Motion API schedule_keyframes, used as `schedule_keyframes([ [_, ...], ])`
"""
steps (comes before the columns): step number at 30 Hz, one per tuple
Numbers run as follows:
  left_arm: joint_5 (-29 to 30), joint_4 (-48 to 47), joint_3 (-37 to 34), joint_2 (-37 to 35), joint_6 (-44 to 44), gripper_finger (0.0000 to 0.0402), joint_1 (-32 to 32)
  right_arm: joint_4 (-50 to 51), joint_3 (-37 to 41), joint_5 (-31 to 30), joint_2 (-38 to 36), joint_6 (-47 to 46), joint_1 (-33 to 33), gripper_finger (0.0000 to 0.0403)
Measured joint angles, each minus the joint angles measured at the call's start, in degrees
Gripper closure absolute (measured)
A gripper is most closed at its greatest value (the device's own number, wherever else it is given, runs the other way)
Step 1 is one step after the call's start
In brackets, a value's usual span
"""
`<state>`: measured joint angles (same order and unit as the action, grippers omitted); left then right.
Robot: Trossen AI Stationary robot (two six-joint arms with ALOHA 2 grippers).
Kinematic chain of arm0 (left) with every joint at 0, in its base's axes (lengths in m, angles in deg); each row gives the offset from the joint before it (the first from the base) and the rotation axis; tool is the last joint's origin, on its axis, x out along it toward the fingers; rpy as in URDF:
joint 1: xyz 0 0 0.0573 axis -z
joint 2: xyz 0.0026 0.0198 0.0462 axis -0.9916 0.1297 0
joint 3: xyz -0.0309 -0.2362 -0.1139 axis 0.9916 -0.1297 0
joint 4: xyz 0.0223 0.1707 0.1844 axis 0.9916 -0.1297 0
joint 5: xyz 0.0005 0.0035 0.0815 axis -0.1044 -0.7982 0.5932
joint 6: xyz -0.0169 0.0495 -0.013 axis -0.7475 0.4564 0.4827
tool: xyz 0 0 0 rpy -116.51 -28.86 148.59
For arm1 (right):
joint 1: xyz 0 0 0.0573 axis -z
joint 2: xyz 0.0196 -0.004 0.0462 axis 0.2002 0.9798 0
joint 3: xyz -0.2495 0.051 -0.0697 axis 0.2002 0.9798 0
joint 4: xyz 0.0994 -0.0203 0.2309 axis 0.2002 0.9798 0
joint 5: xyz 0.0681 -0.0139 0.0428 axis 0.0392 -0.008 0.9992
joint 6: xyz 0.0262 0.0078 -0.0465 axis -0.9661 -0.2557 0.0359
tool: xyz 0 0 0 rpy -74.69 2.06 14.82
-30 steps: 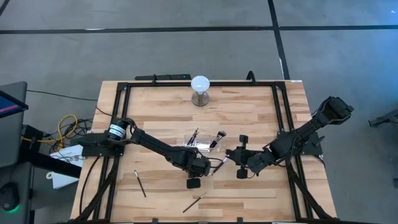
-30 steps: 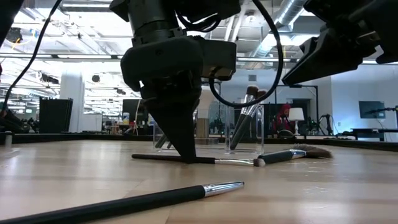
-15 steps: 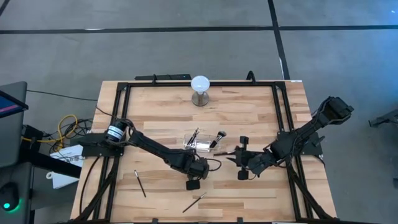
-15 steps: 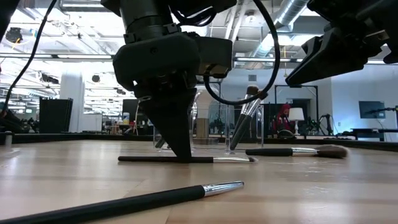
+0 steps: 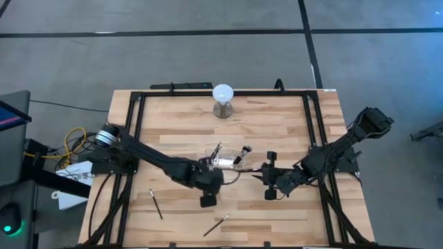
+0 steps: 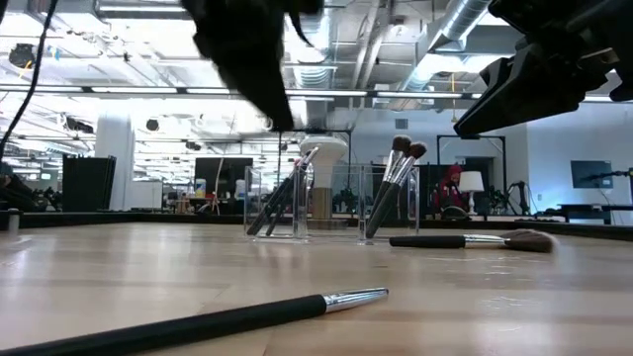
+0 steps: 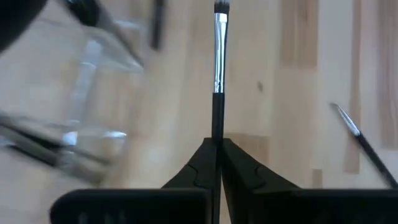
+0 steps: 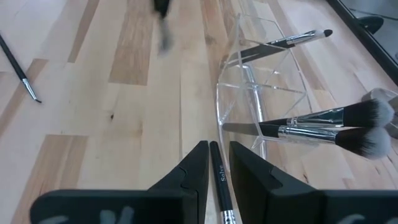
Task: Put items in baskets/containers
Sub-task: Put the black eyeshadow brush into the transparent organizer
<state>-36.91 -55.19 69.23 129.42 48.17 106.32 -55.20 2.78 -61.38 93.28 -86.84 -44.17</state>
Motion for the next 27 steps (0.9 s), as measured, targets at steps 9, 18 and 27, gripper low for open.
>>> schedule_keyframes([
  [9,21.28,19.71,-14.55,-16.26,7.91,0.039,-1.34,0.0,0.0,-0.4,0.01,-0.02,0.0,0.0348],
  [18,20.35,57.86,-36.72,-23.38,14.71,0.0391,-5.85,0.01,0.0,-0.52,0.02,-0.04,0.0,0.0348],
  [27,21.09,80.45,-48.95,-20.42,14.34,0.039,-7.91,0.0,0.0,-0.98,0.02,-0.5,0.0,0.0348],
])
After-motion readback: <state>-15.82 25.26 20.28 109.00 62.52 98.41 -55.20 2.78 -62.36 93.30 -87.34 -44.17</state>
